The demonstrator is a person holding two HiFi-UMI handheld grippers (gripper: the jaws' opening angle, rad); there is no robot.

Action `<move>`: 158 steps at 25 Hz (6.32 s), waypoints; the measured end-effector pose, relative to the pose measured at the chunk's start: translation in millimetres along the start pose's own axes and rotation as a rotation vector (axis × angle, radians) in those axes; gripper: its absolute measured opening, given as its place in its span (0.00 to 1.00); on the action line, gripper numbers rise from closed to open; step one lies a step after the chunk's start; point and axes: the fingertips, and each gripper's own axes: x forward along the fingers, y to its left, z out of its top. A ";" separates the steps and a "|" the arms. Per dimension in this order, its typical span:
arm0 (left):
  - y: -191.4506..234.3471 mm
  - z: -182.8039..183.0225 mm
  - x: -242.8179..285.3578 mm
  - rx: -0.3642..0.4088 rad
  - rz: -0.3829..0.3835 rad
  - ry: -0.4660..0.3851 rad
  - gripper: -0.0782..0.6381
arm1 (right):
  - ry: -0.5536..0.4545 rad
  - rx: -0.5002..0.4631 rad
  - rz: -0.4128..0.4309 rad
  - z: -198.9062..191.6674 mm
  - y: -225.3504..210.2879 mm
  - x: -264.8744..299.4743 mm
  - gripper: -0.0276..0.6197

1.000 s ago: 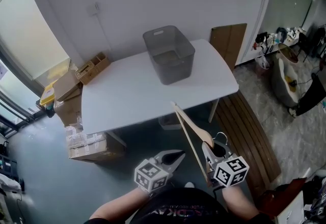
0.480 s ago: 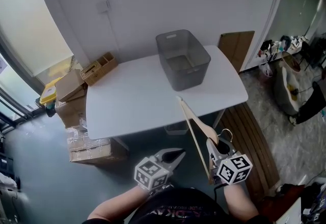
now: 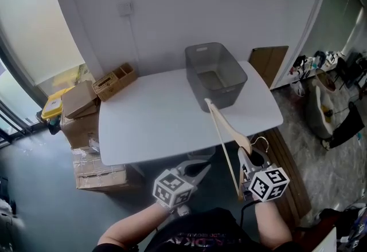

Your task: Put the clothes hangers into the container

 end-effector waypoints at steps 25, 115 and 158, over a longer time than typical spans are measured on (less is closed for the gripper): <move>113.1 93.9 77.4 -0.035 0.156 -0.102 0.12 | 0.112 -0.380 0.044 170.9 -116.4 193.1 0.13; 209.1 71.7 134.1 -0.136 0.281 0.025 0.12 | 0.644 -0.891 0.289 68.4 -99.9 444.6 0.22; 57.3 -15.1 9.6 -0.094 0.112 0.067 0.12 | 0.269 -0.049 0.247 -51.6 61.8 97.2 0.05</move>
